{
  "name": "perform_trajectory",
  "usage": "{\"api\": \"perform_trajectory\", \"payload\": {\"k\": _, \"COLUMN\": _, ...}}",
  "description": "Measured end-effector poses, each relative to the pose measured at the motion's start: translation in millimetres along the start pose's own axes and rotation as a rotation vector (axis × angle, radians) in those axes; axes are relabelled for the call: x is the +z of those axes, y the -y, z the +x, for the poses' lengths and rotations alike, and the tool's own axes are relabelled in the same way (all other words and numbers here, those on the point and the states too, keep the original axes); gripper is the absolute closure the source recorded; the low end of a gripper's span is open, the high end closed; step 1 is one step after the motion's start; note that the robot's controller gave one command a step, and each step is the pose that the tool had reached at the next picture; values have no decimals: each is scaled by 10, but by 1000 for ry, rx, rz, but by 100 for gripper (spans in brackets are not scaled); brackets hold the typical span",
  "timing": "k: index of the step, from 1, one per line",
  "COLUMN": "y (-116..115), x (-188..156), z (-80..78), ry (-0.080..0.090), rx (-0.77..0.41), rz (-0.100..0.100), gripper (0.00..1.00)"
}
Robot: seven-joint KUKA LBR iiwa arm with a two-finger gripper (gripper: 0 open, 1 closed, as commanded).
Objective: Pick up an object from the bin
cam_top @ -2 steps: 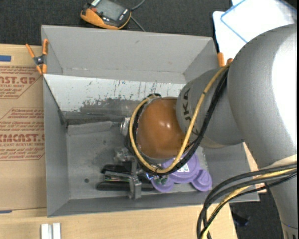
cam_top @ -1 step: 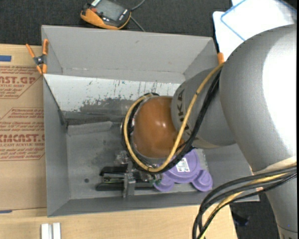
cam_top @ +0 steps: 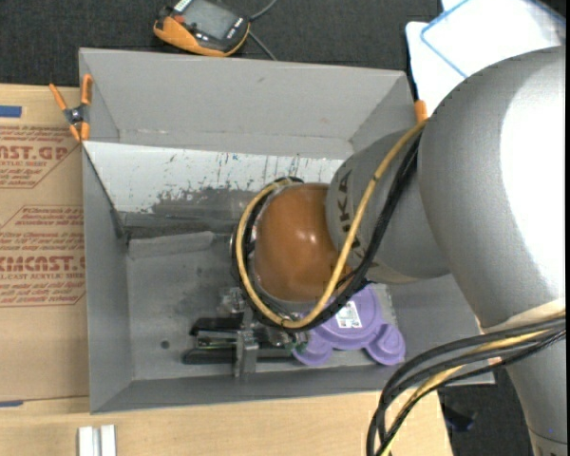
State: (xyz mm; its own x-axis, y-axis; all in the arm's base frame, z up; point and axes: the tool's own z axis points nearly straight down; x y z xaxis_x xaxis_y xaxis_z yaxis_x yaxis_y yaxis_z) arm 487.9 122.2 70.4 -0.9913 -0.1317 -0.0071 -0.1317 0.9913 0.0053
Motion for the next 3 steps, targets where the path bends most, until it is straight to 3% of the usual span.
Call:
{"api": "perform_trajectory", "payload": {"k": 1, "y": -2, "x": -84, "z": 15, "ry": -5, "rx": 0, "rz": 0, "gripper": 100}}
{"api": "perform_trajectory", "payload": {"k": 3, "y": -11, "x": -597, "z": 27, "ry": -10, "rx": -1, "rz": 0, "gripper": 100}}
